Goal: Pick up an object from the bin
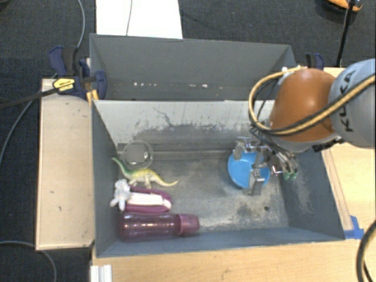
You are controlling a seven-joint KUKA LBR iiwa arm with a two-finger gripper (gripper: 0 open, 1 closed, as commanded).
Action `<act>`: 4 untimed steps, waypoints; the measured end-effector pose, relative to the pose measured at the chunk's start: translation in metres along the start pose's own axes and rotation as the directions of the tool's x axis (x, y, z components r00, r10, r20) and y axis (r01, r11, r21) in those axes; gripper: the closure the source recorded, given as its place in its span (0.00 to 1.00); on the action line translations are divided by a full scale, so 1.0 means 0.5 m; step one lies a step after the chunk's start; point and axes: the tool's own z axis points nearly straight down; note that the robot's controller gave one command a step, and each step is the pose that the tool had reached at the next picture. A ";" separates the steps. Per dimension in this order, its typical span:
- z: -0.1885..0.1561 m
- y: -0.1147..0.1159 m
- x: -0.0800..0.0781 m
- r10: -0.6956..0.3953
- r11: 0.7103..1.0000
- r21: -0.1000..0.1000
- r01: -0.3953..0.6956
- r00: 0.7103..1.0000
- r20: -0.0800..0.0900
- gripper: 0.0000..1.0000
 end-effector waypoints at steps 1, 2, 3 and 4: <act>0.052 -0.006 0.024 0.059 0.998 -0.001 -0.059 0.998 -0.009 0.00; 0.058 -0.044 -0.001 0.138 0.990 -0.002 -0.138 0.990 -0.001 0.00; 0.103 -0.087 -0.014 0.100 0.995 0.000 -0.100 0.995 -0.001 0.00; 0.120 -0.087 -0.018 0.252 0.968 0.000 -0.252 0.968 -0.003 0.00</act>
Offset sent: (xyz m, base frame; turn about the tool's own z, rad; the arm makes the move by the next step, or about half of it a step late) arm 0.0184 -0.0432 -0.0348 0.0838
